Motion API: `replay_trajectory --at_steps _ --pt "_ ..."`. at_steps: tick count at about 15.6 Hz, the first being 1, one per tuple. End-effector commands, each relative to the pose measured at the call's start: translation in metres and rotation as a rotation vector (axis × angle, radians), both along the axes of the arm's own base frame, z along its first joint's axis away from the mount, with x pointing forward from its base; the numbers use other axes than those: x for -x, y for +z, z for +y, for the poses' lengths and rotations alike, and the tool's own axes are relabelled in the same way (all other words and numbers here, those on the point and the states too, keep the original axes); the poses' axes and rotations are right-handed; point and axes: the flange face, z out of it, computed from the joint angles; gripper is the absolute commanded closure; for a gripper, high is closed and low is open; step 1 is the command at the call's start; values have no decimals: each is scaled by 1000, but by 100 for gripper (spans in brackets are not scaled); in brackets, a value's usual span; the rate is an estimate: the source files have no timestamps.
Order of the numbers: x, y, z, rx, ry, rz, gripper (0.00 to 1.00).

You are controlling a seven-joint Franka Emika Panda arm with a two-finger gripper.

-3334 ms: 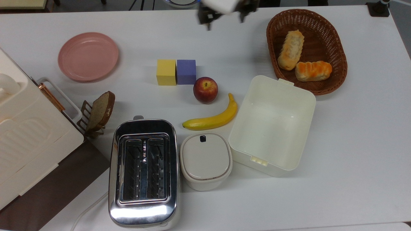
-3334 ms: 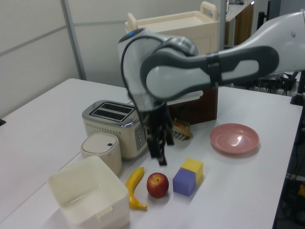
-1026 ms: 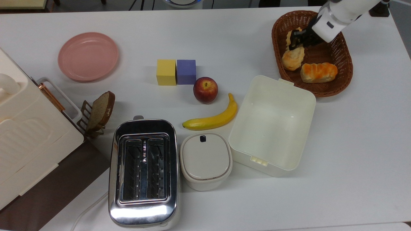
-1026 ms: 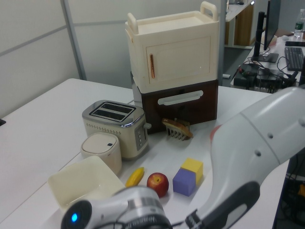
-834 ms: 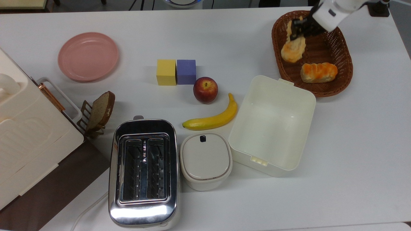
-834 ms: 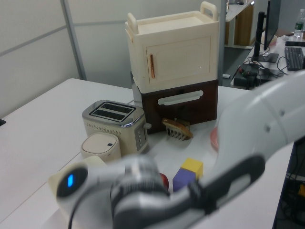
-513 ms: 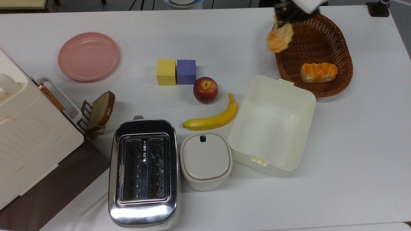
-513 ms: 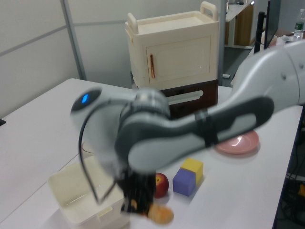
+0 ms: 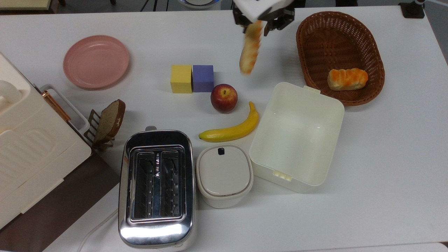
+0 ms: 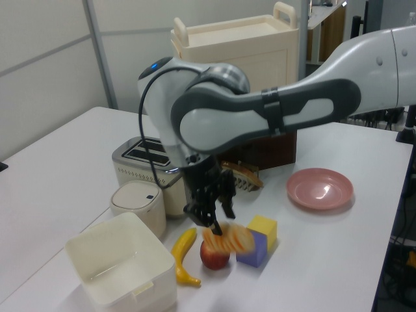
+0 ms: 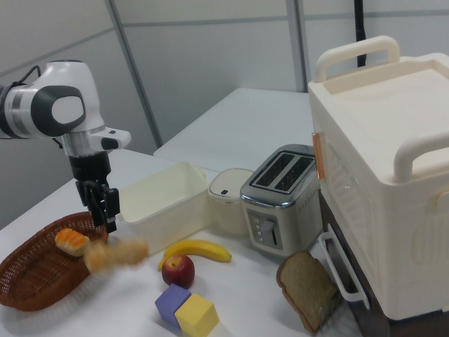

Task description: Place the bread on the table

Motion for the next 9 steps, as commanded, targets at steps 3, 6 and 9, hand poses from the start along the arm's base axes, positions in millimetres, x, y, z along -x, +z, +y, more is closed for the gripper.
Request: replay_trajectory --at_steps 3,6,9 --pt "4 -3 -37 -33 23 38 0" --pt "-1 19 -89 -79 51 9 0" --pt "5 57 -138 -98 -3 -64 0"
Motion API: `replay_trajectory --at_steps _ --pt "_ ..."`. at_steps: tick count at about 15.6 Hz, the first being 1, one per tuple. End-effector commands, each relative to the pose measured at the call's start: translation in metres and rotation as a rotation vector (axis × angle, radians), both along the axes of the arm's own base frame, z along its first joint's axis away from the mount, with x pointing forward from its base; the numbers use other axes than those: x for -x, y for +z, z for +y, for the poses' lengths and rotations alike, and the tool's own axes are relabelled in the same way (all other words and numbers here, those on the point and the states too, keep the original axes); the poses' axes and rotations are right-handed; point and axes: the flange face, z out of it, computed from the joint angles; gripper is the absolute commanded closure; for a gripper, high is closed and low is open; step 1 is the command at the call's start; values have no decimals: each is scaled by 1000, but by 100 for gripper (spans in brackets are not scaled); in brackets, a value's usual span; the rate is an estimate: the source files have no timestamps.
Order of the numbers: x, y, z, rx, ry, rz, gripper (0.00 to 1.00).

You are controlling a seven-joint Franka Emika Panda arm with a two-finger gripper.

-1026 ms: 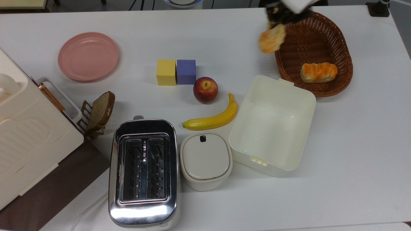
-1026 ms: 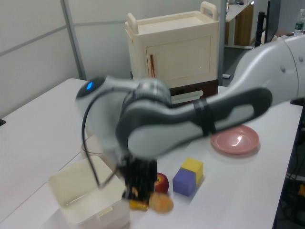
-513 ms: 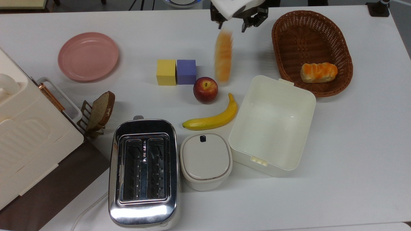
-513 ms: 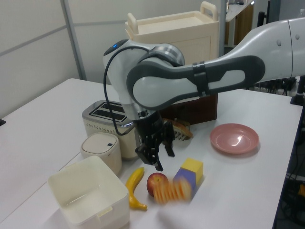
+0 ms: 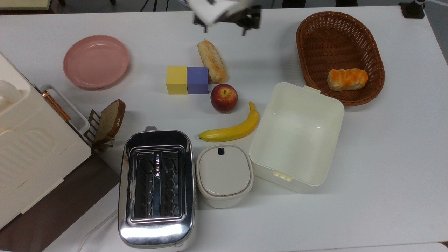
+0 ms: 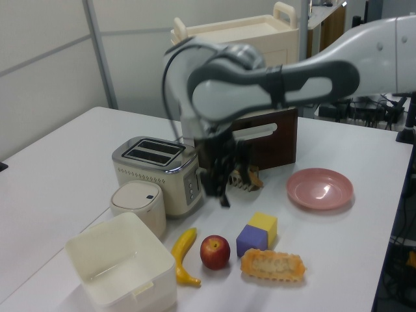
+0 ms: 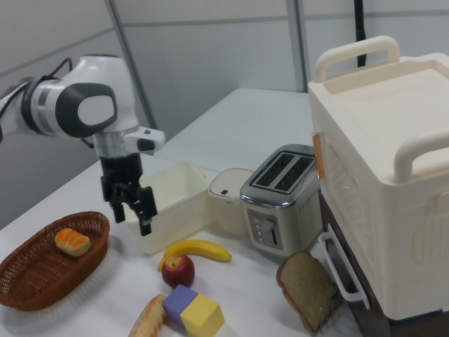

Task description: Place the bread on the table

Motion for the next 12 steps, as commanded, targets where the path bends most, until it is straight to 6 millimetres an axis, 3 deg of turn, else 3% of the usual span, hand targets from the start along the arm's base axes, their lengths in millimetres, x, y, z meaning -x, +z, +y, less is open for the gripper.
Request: replay_trajectory --at_steps 1,3,5,8,12 --pt "23 55 -55 -47 -47 -85 0" --pt "32 76 -76 -43 -82 -125 0" --pt "33 85 -81 -42 -94 -145 0" --pt "36 88 -99 -44 -134 -152 0" --pt "36 88 -103 -43 -148 -151 0"
